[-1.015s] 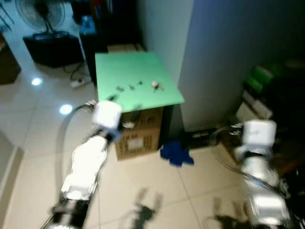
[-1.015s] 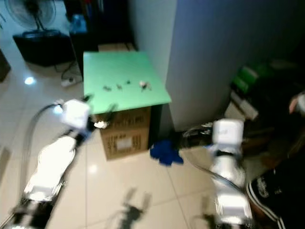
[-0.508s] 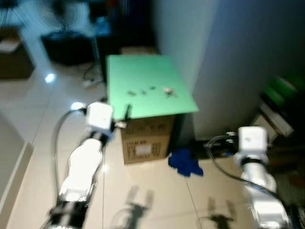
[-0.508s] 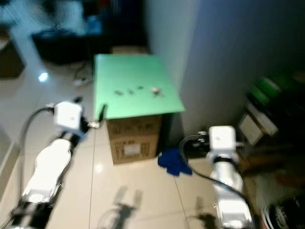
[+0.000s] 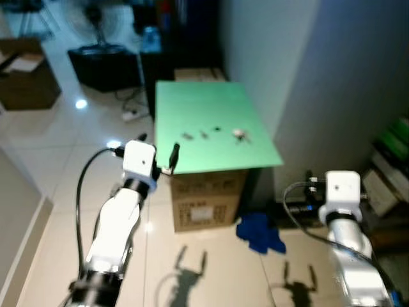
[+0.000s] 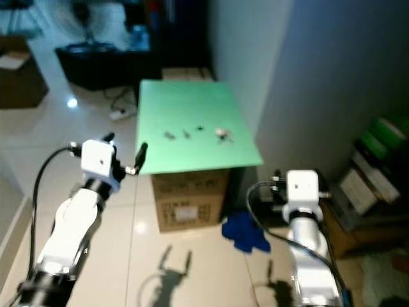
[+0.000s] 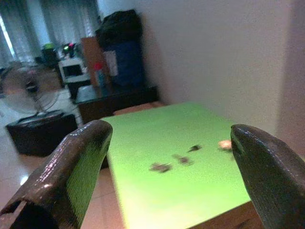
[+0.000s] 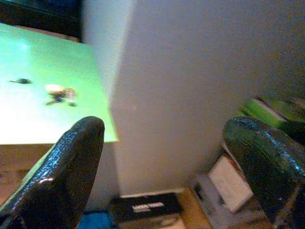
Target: Hang keys on a hook
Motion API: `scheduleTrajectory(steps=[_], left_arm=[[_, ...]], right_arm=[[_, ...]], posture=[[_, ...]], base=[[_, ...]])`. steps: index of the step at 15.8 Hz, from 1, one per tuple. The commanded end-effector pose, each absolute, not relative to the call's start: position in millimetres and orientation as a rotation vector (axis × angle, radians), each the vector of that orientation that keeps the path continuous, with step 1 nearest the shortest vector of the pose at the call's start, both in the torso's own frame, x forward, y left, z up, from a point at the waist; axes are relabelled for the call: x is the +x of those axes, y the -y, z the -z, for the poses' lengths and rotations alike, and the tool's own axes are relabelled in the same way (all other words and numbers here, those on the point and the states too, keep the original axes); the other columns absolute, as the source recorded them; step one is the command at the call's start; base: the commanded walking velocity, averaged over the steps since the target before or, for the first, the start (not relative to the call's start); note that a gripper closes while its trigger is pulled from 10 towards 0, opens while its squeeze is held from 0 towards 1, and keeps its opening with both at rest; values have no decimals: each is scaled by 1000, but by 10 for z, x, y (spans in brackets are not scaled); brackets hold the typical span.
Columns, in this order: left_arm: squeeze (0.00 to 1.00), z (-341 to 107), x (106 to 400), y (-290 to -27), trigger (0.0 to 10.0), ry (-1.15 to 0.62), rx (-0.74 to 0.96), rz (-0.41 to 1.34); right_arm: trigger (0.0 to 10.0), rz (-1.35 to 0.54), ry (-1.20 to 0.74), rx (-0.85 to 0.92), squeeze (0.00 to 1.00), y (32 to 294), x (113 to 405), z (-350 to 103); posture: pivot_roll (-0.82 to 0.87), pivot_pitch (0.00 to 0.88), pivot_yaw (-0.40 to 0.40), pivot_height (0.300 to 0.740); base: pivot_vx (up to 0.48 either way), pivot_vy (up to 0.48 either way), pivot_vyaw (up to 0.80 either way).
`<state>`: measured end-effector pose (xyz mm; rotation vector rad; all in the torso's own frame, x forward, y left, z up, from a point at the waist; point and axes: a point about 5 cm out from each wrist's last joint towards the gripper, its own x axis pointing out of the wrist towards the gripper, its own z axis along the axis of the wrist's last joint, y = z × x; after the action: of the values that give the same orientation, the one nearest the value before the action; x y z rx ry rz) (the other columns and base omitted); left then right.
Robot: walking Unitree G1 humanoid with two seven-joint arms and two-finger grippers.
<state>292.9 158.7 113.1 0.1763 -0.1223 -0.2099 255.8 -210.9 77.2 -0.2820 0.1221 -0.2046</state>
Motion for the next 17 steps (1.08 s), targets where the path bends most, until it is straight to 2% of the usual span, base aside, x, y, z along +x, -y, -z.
scheduleTrajectory(steps=[1,9,15,17], left_arm=[[0,-1179,2942,-1574,10000,139,189,220],[0,-1182,2950,-1524,10000,139,185,248],[0,-1185,2937,-1534,10000,141,182,241],[0,-1189,2935,-1528,10000,143,181,239]], right_arm=[[10000,212,-107,-289,0,2147,2571,-809],[10000,175,-106,-267,0,2113,2567,-818],[10000,116,-121,-314,0,2051,2597,-782],[10000,109,-120,-322,0,2038,2598,-784]], posture=[[-101,0,-16,740],[-112,10,-7,740],[-110,14,-21,740],[-113,15,-21,740]], base=[[352,0,0],[358,0,0],[363,0,0],[368,0,591]])
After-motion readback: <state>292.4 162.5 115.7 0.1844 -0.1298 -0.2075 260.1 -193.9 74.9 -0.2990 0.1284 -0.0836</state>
